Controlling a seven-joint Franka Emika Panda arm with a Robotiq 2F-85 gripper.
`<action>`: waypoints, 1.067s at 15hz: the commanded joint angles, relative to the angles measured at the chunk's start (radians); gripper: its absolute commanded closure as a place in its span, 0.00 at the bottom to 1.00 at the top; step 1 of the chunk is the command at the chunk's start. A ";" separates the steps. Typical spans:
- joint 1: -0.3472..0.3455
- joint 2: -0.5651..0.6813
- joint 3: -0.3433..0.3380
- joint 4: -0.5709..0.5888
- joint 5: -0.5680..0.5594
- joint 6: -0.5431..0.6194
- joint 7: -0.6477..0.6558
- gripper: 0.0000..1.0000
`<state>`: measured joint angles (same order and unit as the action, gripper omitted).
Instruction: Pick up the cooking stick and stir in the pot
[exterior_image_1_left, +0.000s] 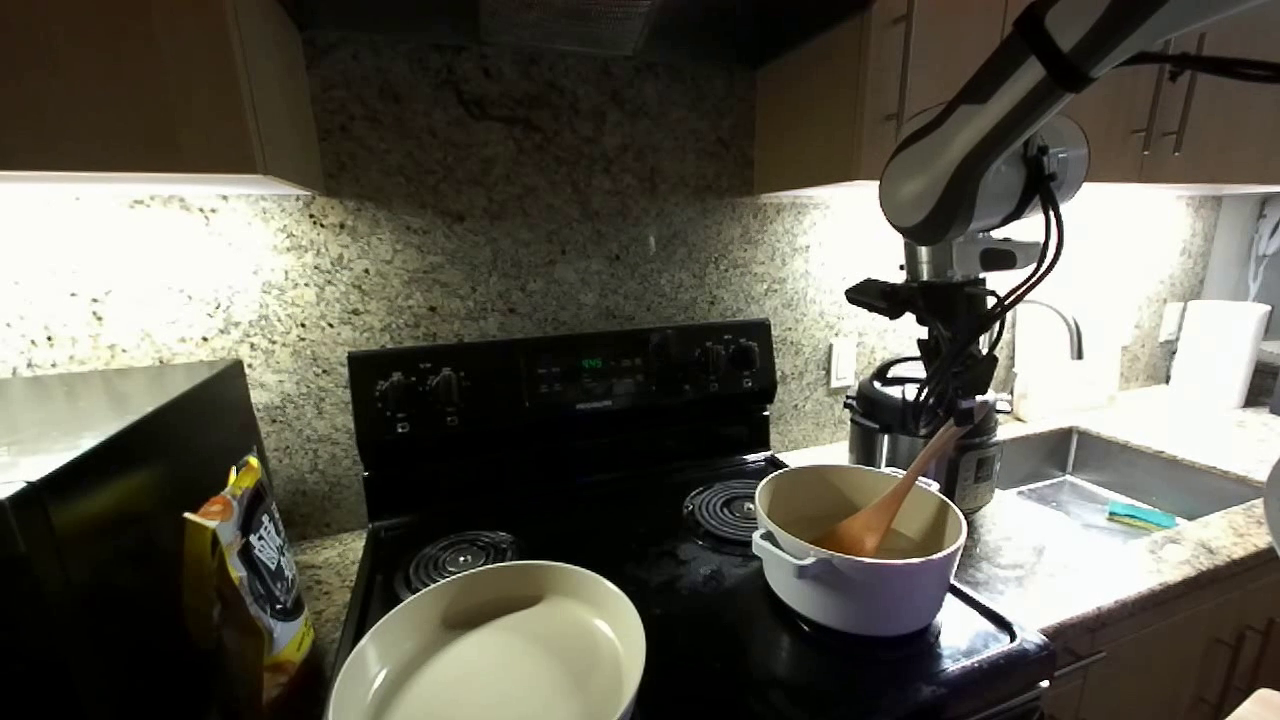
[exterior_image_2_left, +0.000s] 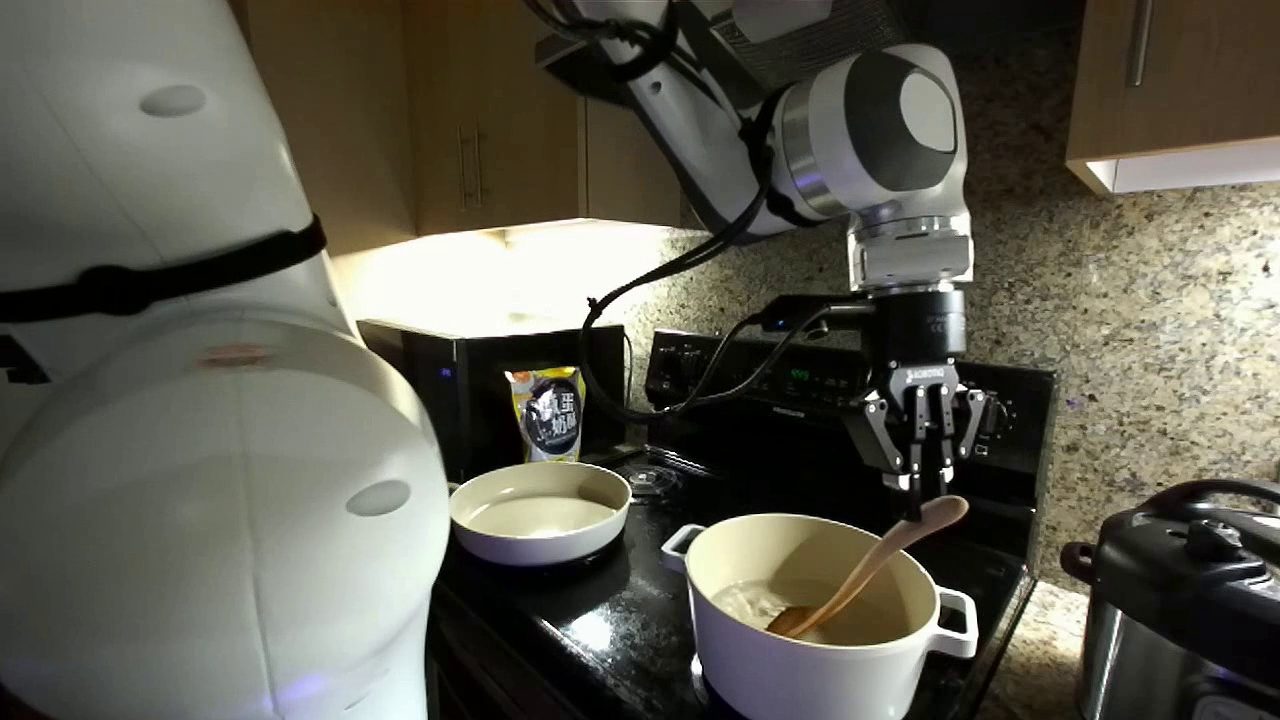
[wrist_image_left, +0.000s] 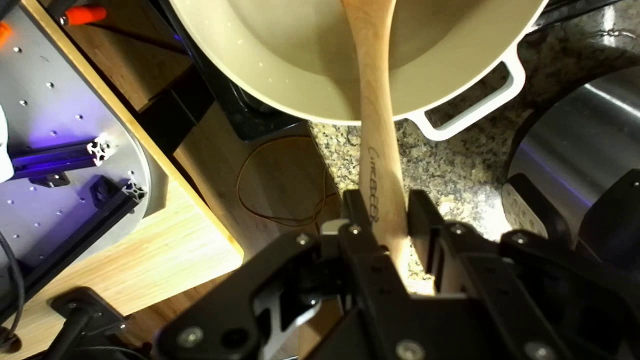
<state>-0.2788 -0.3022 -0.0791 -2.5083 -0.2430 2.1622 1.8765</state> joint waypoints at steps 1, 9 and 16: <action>-0.008 -0.003 -0.002 0.020 -0.015 0.001 0.028 0.90; 0.036 0.005 0.039 -0.005 0.023 -0.008 0.065 0.90; 0.014 0.032 0.001 0.022 -0.005 0.010 0.036 0.90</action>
<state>-0.2445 -0.2912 -0.0575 -2.5081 -0.2354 2.1627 1.9078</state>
